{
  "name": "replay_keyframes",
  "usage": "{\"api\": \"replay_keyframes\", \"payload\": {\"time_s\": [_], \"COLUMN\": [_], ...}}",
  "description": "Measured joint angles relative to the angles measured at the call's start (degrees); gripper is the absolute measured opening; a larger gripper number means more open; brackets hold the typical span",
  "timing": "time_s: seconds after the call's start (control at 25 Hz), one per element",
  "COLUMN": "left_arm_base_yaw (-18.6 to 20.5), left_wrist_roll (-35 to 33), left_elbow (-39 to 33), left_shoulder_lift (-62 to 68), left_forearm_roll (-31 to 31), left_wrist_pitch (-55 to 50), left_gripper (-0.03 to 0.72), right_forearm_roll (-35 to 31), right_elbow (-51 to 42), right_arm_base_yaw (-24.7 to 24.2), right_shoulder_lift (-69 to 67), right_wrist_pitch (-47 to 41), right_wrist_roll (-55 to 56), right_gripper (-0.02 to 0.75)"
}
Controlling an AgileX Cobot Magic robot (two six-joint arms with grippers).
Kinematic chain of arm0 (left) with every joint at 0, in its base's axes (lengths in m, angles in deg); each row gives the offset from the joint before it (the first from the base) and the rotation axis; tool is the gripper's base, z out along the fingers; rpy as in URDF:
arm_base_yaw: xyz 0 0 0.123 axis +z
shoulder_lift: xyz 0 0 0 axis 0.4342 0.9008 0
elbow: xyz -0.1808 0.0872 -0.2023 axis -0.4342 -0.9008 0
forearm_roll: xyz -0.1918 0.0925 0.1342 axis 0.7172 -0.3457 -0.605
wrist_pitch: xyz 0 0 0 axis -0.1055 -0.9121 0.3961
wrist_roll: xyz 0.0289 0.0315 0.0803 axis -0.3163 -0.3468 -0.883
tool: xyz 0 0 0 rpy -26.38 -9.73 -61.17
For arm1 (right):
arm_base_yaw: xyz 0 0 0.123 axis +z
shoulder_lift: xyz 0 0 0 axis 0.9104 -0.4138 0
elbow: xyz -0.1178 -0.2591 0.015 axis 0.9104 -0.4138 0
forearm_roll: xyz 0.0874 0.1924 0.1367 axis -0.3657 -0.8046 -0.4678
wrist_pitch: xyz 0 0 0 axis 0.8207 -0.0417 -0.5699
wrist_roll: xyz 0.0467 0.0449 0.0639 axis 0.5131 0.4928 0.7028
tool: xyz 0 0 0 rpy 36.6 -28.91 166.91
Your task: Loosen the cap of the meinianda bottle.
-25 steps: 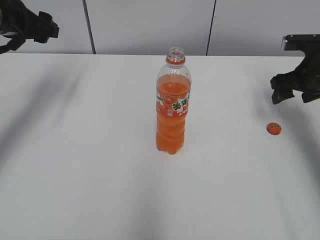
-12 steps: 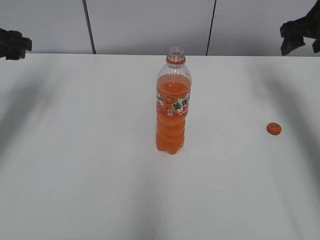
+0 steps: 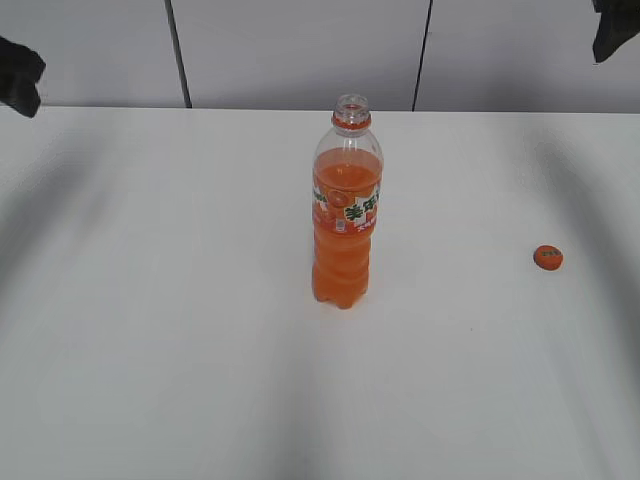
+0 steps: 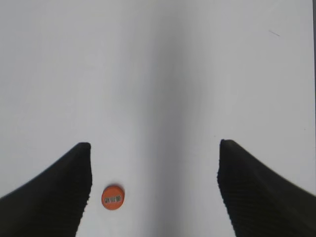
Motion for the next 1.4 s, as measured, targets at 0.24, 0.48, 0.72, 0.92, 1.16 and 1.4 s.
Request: {"api": "replay_keyframes", "payload": {"time_s": [0.24, 0.48, 0.72, 0.92, 1.16, 1.4], "left_arm_base_yaw": [0.07, 0.07, 0.07, 0.07, 0.07, 0.07], "left_wrist_roll": [-0.42, -0.54, -0.54, -0.54, -0.54, -0.54], "left_elbow": [10.48, 13.80, 13.80, 12.77, 4.53, -7.65], "left_shoulder_lift": [0.00, 0.00, -1.57, -6.24, -12.87, -22.87], "left_forearm_roll": [0.39, 0.48, 1.29, 1.37, 1.48, 1.48], "left_wrist_pitch": [-14.04, -23.57, -24.36, -24.38, -24.43, -23.45], "left_gripper": [0.509, 0.509, 0.507, 0.507, 0.506, 0.501], "right_forearm_roll": [0.04, -0.55, -3.24, -4.14, -4.37, -4.37], "right_elbow": [6.83, 8.16, 8.22, 7.44, -2.32, -20.23], "right_arm_base_yaw": [0.00, 0.00, 0.00, 0.00, 0.00, 0.00], "right_shoulder_lift": [0.00, 1.88, 5.99, 11.03, 19.93, 28.79], "right_wrist_pitch": [-9.22, -9.87, -9.99, -10.06, -10.06, -10.00], "right_wrist_roll": [0.00, 0.00, 0.00, 0.00, 0.00, 0.00], "right_gripper": [0.595, 0.591, 0.545, 0.530, 0.527, 0.526]}}
